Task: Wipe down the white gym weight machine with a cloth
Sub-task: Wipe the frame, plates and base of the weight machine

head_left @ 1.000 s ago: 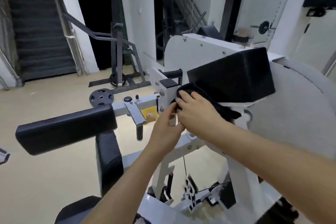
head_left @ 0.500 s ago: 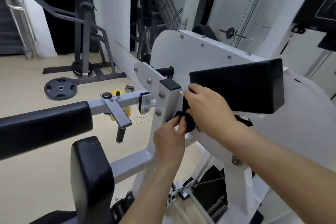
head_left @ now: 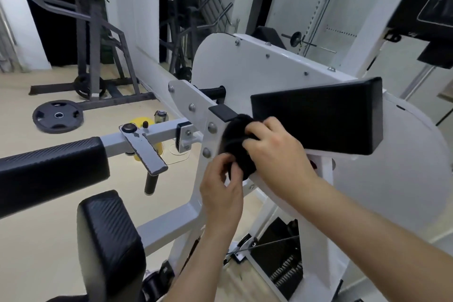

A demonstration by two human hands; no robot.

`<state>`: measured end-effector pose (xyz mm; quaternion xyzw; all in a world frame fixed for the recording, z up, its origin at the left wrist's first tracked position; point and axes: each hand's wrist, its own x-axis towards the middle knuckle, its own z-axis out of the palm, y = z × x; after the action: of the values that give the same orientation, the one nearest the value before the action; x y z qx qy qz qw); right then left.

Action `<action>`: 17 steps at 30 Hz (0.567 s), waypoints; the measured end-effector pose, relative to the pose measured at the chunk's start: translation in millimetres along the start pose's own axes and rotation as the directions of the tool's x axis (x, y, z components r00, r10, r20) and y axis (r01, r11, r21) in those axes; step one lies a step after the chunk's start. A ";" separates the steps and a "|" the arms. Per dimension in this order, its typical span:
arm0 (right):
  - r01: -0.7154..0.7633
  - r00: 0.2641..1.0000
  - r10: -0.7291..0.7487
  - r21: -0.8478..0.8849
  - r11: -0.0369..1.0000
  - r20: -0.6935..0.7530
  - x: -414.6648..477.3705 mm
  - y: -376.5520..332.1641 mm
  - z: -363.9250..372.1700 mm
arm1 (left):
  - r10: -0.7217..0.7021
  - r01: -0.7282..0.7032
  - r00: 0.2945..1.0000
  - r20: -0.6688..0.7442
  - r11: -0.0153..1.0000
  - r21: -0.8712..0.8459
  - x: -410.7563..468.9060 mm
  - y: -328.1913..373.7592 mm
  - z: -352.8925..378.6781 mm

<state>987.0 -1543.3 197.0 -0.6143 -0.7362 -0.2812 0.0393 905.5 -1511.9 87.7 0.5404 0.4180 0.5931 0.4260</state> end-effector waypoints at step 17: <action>-0.122 0.990 0.109 0.161 0.979 0.089 -43.4 18.4 -30.3 | 0.152 -0.144 0.981 0.124 0.987 -0.071 -31.9 7.1 11.8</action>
<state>1005.9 -1594.0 211.6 -0.6612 -0.7213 -0.1913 0.0773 918.6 -1544.1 86.2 0.5936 0.3299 0.5996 0.4234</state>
